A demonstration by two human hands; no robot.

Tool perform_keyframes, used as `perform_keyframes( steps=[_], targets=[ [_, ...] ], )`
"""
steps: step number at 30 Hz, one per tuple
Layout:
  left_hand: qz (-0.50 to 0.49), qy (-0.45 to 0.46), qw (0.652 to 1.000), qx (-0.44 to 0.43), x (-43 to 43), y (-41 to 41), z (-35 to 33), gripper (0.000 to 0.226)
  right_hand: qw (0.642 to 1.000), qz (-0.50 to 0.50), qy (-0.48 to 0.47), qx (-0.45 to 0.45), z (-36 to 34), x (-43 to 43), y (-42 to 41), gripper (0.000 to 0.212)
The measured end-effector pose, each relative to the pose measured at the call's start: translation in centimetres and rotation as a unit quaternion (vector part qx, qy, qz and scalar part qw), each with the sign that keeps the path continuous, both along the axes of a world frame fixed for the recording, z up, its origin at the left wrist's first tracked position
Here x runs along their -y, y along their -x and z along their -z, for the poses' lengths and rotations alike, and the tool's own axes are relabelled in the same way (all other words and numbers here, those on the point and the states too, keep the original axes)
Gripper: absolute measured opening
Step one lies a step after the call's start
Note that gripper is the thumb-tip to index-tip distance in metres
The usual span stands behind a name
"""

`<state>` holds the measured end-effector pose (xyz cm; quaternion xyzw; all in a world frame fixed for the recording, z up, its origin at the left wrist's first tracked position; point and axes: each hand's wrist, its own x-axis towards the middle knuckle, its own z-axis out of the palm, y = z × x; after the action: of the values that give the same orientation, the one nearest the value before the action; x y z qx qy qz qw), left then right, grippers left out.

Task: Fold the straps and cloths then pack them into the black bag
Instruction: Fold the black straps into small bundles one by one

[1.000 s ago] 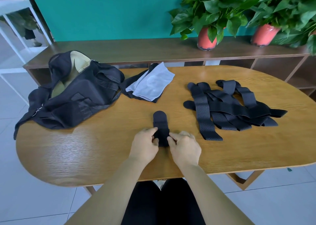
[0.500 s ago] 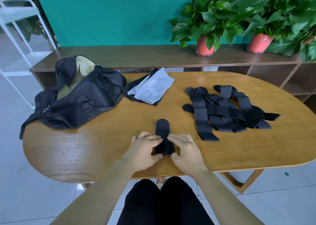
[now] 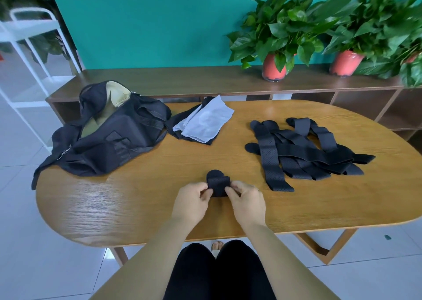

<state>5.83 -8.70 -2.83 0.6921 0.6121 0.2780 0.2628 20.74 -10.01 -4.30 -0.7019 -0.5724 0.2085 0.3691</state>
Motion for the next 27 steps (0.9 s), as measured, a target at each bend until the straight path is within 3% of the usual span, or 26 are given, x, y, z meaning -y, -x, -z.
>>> perform_keyframes(
  steps=[10, 16, 20, 23, 27],
  targets=[
    [-0.032, -0.009, 0.999, -0.041, -1.3, -0.4, 0.4, 0.044, 0.996, 0.047, 0.024, 0.068, -0.3, -1.2, 0.9, 0.026],
    [-0.056, -0.016, 0.996, -0.073, -1.5, -0.7, 0.2, 0.009, 0.992, 0.059, 0.021, 0.112, -0.4, -1.4, 1.3, 0.019],
    [-0.038, -0.060, 0.993, -0.095, -1.1, -0.7, 0.2, 0.029, 0.994, 0.057, 0.008, 0.088, -0.8, -1.2, 1.3, 0.017],
    [0.016, -0.123, 0.981, -0.147, -1.3, -0.1, 1.0, 0.034, 0.998, 0.027, -0.043, 0.048, -0.4, -0.7, 0.7, 0.022],
    [0.063, -0.182, 0.964, -0.185, -1.2, 1.2, 1.5, 0.032, 0.967, -0.076, -0.156, 0.185, 1.0, -0.1, -0.2, 0.022]
  ],
)
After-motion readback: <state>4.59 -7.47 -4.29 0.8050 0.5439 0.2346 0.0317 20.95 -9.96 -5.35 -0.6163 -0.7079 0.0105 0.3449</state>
